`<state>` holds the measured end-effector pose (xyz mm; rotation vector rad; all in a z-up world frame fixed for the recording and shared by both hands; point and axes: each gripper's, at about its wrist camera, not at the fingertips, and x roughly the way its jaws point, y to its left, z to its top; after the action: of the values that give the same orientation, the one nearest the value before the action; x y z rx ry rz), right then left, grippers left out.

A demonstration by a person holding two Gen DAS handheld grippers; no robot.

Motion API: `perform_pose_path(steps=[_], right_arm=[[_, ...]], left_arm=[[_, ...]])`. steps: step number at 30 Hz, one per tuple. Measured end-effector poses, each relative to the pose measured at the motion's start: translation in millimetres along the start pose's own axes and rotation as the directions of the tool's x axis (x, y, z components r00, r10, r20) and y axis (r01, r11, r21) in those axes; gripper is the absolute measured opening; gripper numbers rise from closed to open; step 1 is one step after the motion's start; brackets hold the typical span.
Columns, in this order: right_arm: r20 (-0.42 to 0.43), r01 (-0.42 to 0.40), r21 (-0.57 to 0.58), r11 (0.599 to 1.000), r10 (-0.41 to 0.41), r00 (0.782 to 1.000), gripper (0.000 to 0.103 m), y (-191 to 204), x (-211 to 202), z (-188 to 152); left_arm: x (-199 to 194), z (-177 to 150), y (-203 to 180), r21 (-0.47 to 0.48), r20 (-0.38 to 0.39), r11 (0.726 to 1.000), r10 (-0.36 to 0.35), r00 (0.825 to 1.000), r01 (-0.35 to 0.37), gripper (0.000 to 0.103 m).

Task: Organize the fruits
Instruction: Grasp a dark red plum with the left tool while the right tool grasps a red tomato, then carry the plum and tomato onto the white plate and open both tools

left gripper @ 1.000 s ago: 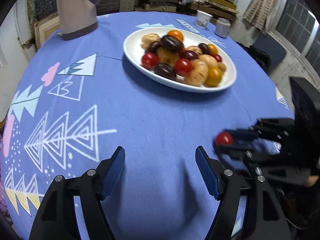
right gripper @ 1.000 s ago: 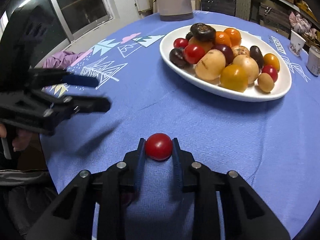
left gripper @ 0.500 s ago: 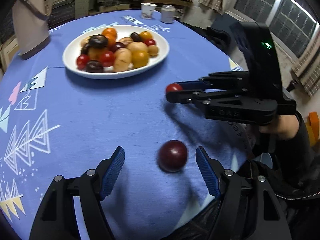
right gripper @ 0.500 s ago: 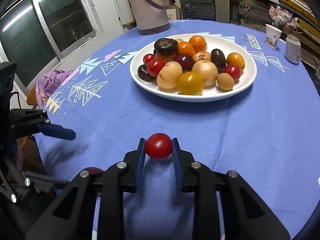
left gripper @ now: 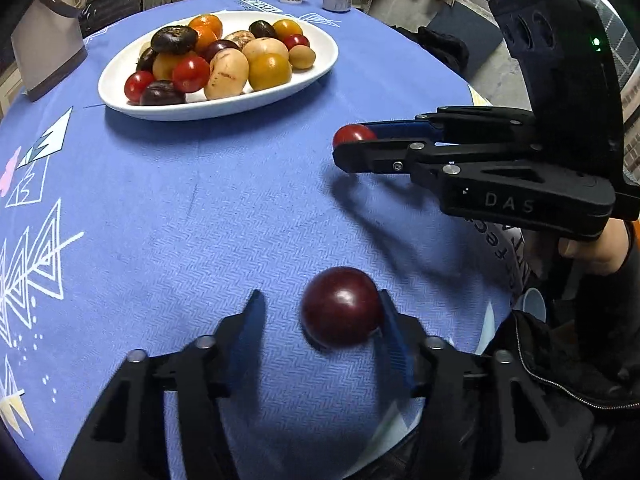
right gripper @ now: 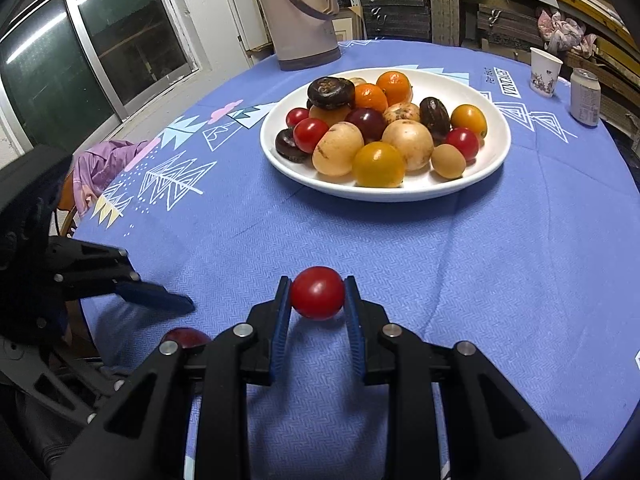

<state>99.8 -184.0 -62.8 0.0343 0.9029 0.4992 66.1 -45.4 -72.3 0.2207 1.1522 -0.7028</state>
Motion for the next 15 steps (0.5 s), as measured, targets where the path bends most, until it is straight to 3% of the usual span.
perform_pose_path(steps=[3,5,15], right_arm=[[-0.002,0.001,0.0,1.0,-0.001,1.0,0.025,2,0,0],[-0.001,0.003,0.0,1.0,-0.003,1.0,0.025,2,0,0],[0.023,0.014,0.013,1.0,-0.014,1.0,0.025,-2,-10,3]], left_arm=[[3,-1,-6,0.028,0.003,0.999,0.024,1.0,-0.024,0.049],[4,-2,-10,0.049,0.014,0.998,0.03,0.999,-0.031,0.037],[3,8,1,0.02,0.019,0.995,0.092,0.996,-0.093,0.037]])
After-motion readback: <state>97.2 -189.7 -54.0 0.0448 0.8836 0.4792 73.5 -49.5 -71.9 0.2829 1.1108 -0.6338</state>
